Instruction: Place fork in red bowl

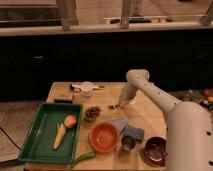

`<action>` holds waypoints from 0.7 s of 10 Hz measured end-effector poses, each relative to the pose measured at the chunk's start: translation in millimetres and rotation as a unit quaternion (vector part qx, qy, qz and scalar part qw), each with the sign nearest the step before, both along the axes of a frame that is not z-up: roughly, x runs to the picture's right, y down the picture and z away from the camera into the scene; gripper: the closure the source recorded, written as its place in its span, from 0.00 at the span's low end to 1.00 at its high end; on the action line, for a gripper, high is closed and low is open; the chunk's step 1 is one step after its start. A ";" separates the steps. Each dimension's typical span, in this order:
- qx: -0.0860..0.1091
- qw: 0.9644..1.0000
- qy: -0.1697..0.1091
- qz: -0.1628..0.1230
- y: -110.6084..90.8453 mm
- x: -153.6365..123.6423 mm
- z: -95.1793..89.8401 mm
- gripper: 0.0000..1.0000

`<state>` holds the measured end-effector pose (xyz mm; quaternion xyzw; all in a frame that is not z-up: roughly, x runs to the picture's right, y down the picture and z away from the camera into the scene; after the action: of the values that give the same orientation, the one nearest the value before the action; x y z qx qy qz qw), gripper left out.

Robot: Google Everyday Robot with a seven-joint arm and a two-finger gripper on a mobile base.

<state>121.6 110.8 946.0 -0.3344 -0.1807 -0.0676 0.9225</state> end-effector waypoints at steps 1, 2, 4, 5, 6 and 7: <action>0.003 1.000 0.000 0.000 -0.1 2.0 -1.8 1.00; 0.010 1.000 0.001 -0.002 -2.7 7.4 -8.5 1.00; 0.030 1.000 -0.007 -0.002 -21.1 2.7 -29.0 1.00; 0.044 0.999 -0.010 -0.003 -36.2 2.0 -46.3 1.00; 0.051 0.999 -0.011 -0.004 -43.7 2.5 -54.4 1.00; 0.058 0.998 -0.014 -0.006 -51.4 -1.0 -61.3 1.00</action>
<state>120.6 59.4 884.7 -0.2800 -0.1878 -0.0884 0.9373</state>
